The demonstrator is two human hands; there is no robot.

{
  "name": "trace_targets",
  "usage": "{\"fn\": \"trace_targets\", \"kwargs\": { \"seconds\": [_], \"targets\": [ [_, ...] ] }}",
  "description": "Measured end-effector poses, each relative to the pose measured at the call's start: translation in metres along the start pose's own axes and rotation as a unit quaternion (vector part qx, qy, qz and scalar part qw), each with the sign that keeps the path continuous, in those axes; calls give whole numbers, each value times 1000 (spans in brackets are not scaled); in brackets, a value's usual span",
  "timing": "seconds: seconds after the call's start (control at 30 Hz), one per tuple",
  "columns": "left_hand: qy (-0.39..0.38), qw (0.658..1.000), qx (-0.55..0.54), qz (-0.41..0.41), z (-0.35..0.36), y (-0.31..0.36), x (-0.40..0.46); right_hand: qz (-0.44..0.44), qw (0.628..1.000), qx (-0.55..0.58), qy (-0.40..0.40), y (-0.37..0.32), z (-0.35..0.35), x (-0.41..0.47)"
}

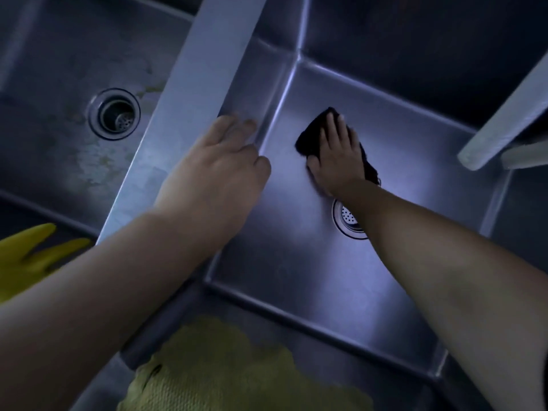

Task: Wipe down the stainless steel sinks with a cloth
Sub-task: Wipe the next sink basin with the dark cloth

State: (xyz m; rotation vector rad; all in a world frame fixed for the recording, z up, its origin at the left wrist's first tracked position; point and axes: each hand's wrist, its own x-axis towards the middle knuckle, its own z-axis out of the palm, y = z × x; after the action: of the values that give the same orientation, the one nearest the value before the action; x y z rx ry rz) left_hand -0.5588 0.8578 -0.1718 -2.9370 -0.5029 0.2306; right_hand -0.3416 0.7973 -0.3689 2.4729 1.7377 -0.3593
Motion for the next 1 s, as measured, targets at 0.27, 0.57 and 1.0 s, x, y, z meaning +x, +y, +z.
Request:
{"fn": "trace_targets", "kwargs": {
  "seconds": [0.27, 0.57, 1.0],
  "targets": [
    [86, 992, -89, -1, 1, -2, 1, -33, 999, 0, 9, -29, 3, 11],
    [89, 993, -79, 13, -5, 0, 1, -299, 954, 0, 3, -64, 36, -110],
    [77, 992, -100, 8, -7, 0, 0, -521, 853, 40, 4, -72, 46, -140]
  ]
}}
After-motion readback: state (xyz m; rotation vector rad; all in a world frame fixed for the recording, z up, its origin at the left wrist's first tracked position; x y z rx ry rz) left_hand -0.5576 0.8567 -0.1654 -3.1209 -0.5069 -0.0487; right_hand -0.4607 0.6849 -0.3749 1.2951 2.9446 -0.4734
